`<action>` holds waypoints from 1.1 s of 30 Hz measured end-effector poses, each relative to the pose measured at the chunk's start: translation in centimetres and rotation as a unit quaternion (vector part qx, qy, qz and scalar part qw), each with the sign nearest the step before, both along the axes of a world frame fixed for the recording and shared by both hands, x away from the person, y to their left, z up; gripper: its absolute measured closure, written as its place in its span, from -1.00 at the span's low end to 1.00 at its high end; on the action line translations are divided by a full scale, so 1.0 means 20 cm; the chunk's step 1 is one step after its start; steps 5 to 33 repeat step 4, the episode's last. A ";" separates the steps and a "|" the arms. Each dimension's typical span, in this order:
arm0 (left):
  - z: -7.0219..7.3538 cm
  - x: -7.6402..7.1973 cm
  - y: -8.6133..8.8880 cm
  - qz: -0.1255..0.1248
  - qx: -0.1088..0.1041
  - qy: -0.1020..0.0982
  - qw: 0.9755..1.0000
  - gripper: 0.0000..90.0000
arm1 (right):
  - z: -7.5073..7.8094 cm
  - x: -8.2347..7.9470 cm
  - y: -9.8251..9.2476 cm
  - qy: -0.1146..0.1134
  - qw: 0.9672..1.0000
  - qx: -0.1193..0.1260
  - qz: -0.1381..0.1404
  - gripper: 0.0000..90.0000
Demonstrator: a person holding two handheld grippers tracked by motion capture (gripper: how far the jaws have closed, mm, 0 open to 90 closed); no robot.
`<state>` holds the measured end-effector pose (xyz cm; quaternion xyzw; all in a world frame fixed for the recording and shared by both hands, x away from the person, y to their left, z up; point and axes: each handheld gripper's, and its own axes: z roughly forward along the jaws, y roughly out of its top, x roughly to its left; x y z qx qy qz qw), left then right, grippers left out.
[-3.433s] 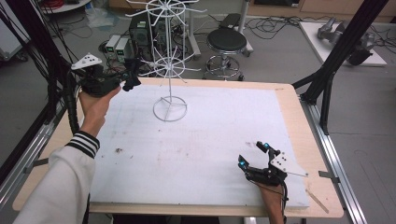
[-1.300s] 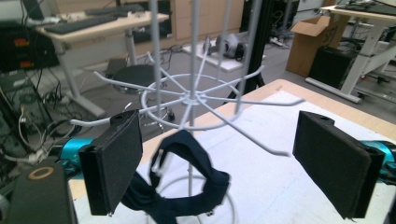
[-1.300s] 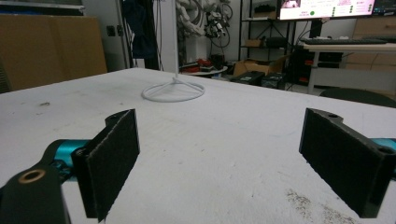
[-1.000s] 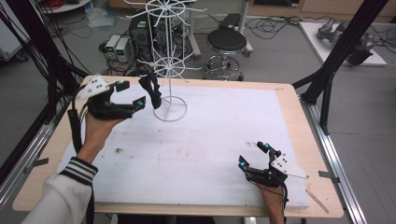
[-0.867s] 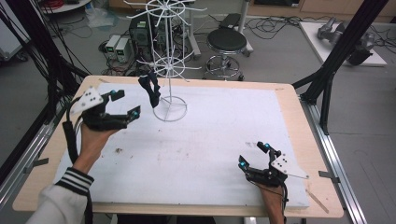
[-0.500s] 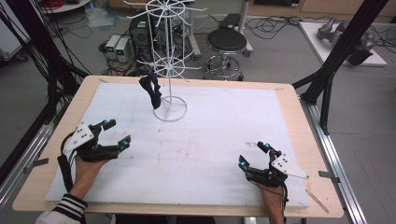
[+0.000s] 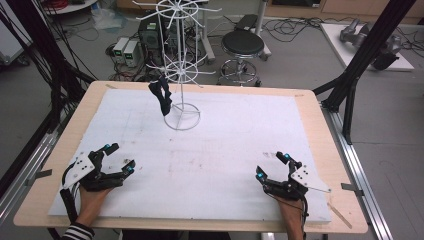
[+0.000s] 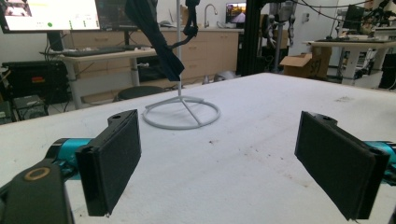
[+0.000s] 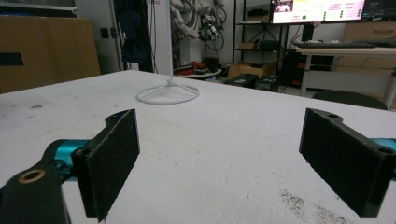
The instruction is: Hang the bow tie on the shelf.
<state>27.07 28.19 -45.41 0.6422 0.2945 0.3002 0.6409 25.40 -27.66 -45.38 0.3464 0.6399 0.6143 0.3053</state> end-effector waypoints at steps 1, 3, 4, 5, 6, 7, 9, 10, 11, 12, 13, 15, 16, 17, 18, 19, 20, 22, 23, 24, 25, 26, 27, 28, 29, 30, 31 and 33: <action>0.00 0.00 0.00 0.001 -0.001 -0.002 1.000 -0.67 | 0.00 0.00 0.00 0.000 1.000 0.000 0.001 -0.75; 0.00 0.00 0.00 0.004 -0.004 -0.003 1.000 -0.67 | 0.00 0.00 0.00 0.001 1.000 0.001 0.001 -0.75; 0.00 0.00 0.00 0.005 -0.004 -0.003 1.000 -0.67 | 0.00 0.00 0.00 -0.002 1.000 0.001 0.000 -0.75; 0.00 0.00 0.00 0.005 -0.004 -0.003 1.000 -0.67 | 0.00 0.00 0.00 -0.002 1.000 0.001 0.000 -0.75; 0.00 0.00 0.00 0.005 -0.004 -0.003 1.000 -0.67 | 0.00 0.00 0.00 -0.002 1.000 0.001 0.000 -0.75; 0.00 0.00 0.00 0.005 -0.004 -0.003 1.000 -0.67 | 0.00 0.00 0.00 -0.002 1.000 0.001 0.000 -0.75; 0.00 0.00 0.00 0.005 -0.004 -0.003 1.000 -0.67 | 0.00 0.00 0.00 -0.002 1.000 0.001 0.000 -0.75; 0.00 0.00 0.00 0.005 -0.004 -0.003 1.000 -0.67 | 0.00 0.00 0.00 -0.002 1.000 0.001 0.000 -0.75; 0.00 0.00 0.00 0.005 -0.004 -0.003 1.000 -0.67 | 0.00 0.00 0.00 -0.002 1.000 0.001 0.000 -0.75; 0.00 0.00 0.00 0.005 -0.004 -0.003 1.000 -0.67 | 0.00 0.00 0.00 -0.002 1.000 0.001 0.000 -0.75; 0.00 0.00 0.00 0.005 -0.004 -0.003 1.000 -0.67 | 0.00 0.00 0.00 -0.002 1.000 0.001 0.000 -0.75; 0.00 0.00 0.00 0.005 -0.004 -0.003 1.000 -0.67 | 0.00 0.00 0.00 -0.002 1.000 0.001 0.000 -0.75; 0.00 0.00 0.00 0.005 -0.004 -0.003 1.000 -0.67 | 0.00 0.00 0.00 -0.002 1.000 0.001 0.000 -0.75; 0.00 0.00 0.00 0.005 -0.004 -0.003 1.000 -0.67 | 0.00 0.00 0.00 -0.002 1.000 0.001 0.000 -0.75; 0.00 0.00 0.00 0.005 -0.004 -0.003 1.000 -0.67 | 0.00 0.00 0.00 -0.002 1.000 0.001 0.000 -0.75; 0.00 0.00 0.00 0.005 -0.004 -0.003 1.000 -0.67 | 0.00 0.00 0.00 -0.002 1.000 0.001 0.000 -0.75; 0.00 0.00 0.00 0.005 -0.004 -0.003 1.000 -0.67 | 0.00 0.00 0.00 -0.002 1.000 0.001 0.000 -0.75; 0.00 0.00 0.00 0.005 -0.004 -0.003 1.000 -0.67 | 0.00 0.00 0.00 -0.002 1.000 0.001 0.000 -0.75; 0.00 0.00 0.00 0.005 -0.004 -0.003 1.000 -0.67 | 0.00 0.00 0.00 -0.002 1.000 0.001 0.000 -0.75; 0.00 0.00 0.00 0.005 -0.004 -0.003 1.000 -0.67 | 0.00 0.00 0.00 -0.002 1.000 0.001 0.000 -0.75; 0.00 0.00 0.00 0.005 -0.004 -0.003 1.000 -0.67 | 0.00 0.00 0.00 -0.002 1.000 0.001 0.000 -0.75; 0.00 0.00 0.00 0.005 -0.004 -0.003 1.000 -0.67 | 0.00 0.00 0.00 -0.002 1.000 0.001 0.000 -0.75; 0.00 0.00 0.00 0.005 -0.004 -0.003 1.000 -0.67 | 0.00 0.00 0.00 -0.002 1.000 0.001 0.000 -0.75; 0.00 0.00 0.00 0.005 -0.004 -0.003 1.000 -0.67 | 0.00 0.00 0.00 -0.002 1.000 0.001 0.000 -0.75; 0.00 0.00 0.00 0.005 -0.004 -0.003 1.000 -0.67 | 0.00 0.00 0.00 -0.002 1.000 0.001 0.000 -0.75; 0.00 0.00 0.00 0.005 -0.004 -0.003 1.000 -0.67 | 0.00 0.00 0.00 -0.002 1.000 0.001 0.000 -0.75; 0.00 0.00 0.00 0.005 -0.004 -0.003 1.000 -0.67 | 0.00 0.00 0.00 -0.002 1.000 0.001 0.000 -0.75; 0.00 0.00 0.00 0.005 -0.004 -0.003 1.000 -0.67 | 0.00 0.00 0.00 -0.002 1.000 0.001 0.000 -0.75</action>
